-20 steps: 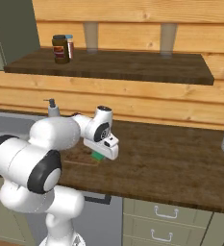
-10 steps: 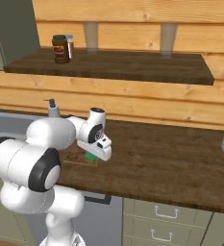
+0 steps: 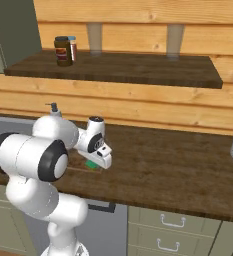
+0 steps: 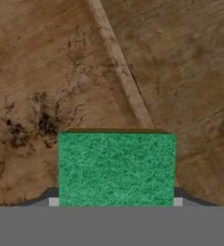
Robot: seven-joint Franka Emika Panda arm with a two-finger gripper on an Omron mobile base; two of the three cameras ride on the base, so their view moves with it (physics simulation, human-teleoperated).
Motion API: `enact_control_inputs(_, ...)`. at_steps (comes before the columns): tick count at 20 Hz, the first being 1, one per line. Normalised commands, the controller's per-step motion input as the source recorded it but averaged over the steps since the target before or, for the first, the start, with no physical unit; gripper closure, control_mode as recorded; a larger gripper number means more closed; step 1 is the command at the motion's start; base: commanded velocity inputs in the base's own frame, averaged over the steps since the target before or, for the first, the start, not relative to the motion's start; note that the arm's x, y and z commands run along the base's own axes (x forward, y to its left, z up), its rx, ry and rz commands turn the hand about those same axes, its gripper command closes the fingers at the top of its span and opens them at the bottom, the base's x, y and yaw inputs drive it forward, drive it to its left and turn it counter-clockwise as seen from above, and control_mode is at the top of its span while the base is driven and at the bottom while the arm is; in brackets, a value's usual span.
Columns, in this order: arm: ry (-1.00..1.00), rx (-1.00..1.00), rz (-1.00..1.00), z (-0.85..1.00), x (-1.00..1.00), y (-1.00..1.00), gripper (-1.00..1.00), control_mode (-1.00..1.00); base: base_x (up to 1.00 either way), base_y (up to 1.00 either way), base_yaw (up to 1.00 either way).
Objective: Pick up the sponge from the counter and clean the cutting board by briefly scrubbing or pressing down on the cutting board. Once finished, release the sponge.
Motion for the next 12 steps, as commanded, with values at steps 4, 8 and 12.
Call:
enact_control_inputs(4, 0.00, 0.00, 0.00, -0.29, 0.36, -0.07, 1.00, -1.00, 0.00, 0.00, 0.00)
enact_control_inputs(8, 0.01, -0.03, 0.00, -0.50, 0.09, 0.11, 1.00, -1.00, 0.00, 0.00, 0.00)
enact_control_inputs(12, 0.00, -0.01, 0.00, -0.29, 0.00, 0.68, 1.00, -1.00, 0.00, 0.00, 0.00)
